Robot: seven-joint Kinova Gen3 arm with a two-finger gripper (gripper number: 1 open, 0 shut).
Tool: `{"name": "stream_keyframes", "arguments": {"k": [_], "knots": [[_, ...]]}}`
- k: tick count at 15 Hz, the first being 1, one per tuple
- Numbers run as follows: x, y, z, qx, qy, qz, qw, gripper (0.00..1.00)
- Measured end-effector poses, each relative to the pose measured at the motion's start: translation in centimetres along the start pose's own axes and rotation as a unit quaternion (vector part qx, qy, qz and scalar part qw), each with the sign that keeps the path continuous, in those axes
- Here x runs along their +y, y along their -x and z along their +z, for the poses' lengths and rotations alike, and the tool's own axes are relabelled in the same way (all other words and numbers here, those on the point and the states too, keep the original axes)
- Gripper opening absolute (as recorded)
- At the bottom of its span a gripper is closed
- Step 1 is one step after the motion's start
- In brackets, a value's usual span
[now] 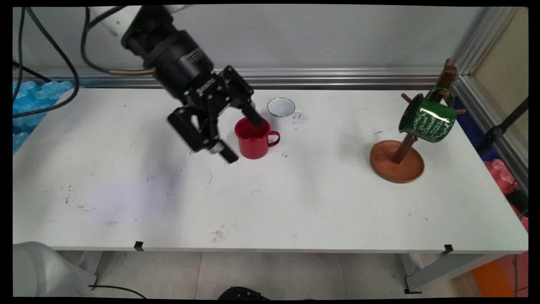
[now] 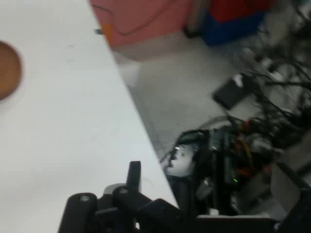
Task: Pick up the green mug from the rack
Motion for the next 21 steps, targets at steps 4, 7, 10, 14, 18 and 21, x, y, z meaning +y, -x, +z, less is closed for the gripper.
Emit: {"name": "stream_keyframes", "arguments": {"k": [4, 7, 10, 14, 18, 21], "knots": [[-1.8, -0.2, 0.3, 0.031, -0.042, -0.052, 0.9973, 1.0], [-3.0, -0.5, 0.7, 0.051, -0.061, -0.08, 0.9936, 1.0], [-4.4, -0.9, 1.6, 0.072, -0.078, -0.107, 0.9886, 1.0], [-6.4, -1.6, 3.6, 0.096, -0.096, -0.132, 0.982, 1.0], [-8.4, -2.6, 5.9, 0.114, -0.107, -0.144, 0.977, 1.0], [-9.9, -3.3, 7.7, 0.126, -0.112, -0.148, 0.9745, 1.0]]}}
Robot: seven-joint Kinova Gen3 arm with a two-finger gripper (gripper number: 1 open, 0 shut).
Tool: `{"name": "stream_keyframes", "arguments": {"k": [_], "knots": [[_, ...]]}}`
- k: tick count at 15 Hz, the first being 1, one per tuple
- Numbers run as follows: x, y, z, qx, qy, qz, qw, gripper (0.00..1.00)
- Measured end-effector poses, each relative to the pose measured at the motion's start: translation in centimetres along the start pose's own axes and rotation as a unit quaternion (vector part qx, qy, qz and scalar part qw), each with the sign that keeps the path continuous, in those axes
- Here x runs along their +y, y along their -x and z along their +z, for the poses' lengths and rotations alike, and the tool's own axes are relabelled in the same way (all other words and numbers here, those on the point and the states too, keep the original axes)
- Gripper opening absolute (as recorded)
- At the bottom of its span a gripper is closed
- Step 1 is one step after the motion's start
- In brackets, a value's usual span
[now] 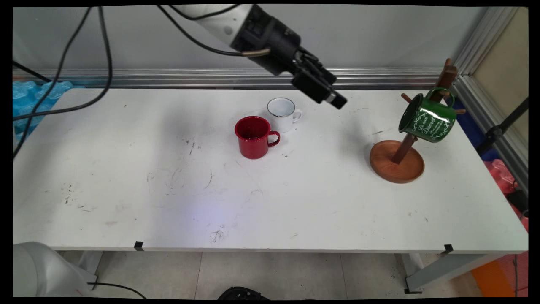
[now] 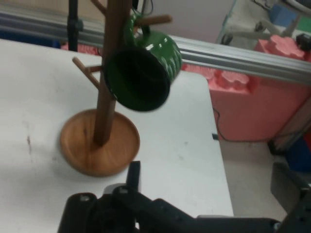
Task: Pick up the green mug from the rack
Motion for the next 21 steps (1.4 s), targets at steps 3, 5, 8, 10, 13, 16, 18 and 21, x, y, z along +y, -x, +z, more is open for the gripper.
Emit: {"name": "stream_keyframes", "arguments": {"k": [3, 5, 8, 10, 13, 16, 18, 21], "knots": [[-0.8, -0.6, 2.2, 0.011, -0.002, -0.003, 0.9999, 1.0], [-1.2, -0.8, 3.4, 0.017, -0.001, -0.005, 0.9998, 1.0], [-2.0, -1.2, 5.7, 0.025, 0.002, -0.007, 0.9997, 1.0], [-2.4, -1.3, 7.1, 0.029, 0.005, -0.007, 0.9995, 1.0], [-3.3, -1.5, 9.2, 0.035, 0.01, -0.008, 0.9993, 1.0], [-4.0, -1.6, 11.2, 0.038, 0.017, -0.007, 0.9991, 1.0], [-4.5, -1.7, 12.4, 0.039, 0.024, -0.007, 0.9989, 1.0], [-4.9, -1.6, 13.9, 0.04, 0.033, -0.006, 0.9986, 1.0]]}}
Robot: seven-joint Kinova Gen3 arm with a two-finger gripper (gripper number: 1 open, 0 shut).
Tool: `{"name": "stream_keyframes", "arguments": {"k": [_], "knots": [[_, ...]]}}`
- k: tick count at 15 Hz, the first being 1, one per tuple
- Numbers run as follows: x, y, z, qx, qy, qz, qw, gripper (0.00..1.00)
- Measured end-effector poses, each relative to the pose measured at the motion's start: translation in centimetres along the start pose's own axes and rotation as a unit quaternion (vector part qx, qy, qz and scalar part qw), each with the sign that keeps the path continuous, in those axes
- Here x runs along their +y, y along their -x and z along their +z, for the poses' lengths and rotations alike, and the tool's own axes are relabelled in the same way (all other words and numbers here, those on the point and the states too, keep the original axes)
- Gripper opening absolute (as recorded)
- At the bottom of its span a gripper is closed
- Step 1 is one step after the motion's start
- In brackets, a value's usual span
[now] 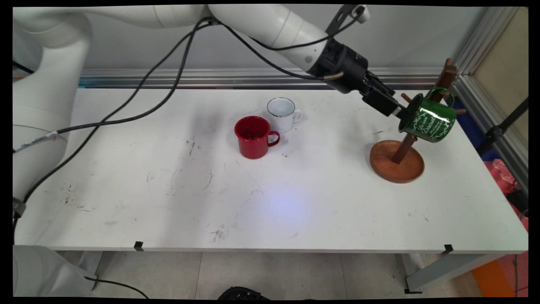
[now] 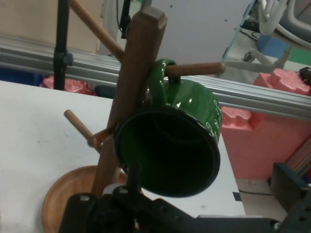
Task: Pick up the green mug from the rack
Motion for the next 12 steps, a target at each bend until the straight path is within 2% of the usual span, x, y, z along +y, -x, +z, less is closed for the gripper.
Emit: {"name": "stream_keyframes", "arguments": {"k": [12], "knots": [[-1.3, 0.6, 4.2, 0.015, 0.027, -0.006, 0.9995, 1.0]]}}
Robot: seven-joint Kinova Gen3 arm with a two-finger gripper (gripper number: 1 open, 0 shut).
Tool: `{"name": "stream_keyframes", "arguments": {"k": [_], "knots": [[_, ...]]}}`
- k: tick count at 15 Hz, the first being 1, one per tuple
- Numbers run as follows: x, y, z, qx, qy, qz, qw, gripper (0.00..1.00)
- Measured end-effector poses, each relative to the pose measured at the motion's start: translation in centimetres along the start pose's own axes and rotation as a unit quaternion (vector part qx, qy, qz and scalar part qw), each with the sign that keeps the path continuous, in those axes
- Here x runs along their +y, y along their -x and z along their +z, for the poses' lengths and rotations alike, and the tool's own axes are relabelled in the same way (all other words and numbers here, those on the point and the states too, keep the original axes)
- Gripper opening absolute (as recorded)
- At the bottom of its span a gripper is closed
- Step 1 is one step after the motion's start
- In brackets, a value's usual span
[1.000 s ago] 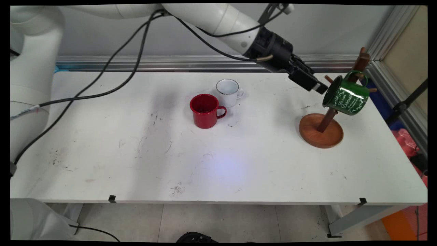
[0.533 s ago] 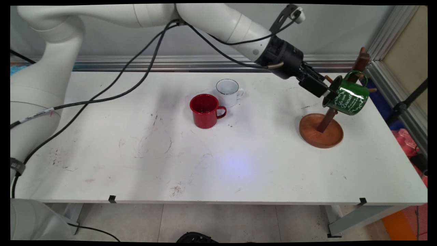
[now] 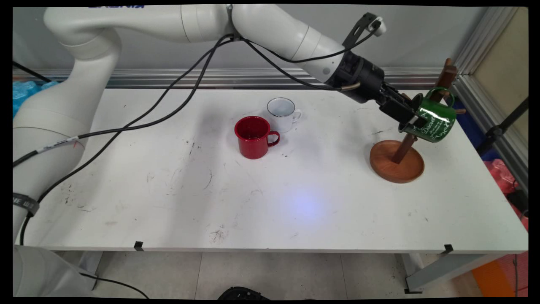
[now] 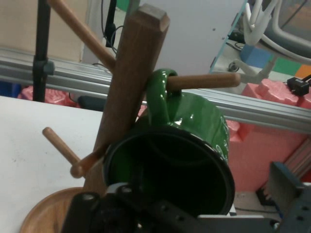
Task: Pick up the green mug from the rack, then place the picked object on the table
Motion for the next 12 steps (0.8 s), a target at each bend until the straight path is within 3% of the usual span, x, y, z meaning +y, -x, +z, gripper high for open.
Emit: {"name": "stream_keyframes", "arguments": {"k": [1, 2, 12], "knots": [[-0.03, 0.02, 0.22, 0.001, 0.003, -0.001, 1.0, 1.0], [-0.04, 0.06, 0.34, 0.003, 0.005, -0.002, 1.0, 0.0], [0.49, -0.17, 1.19, 0.011, 0.026, -0.005, 0.9996, 0.0]]}}
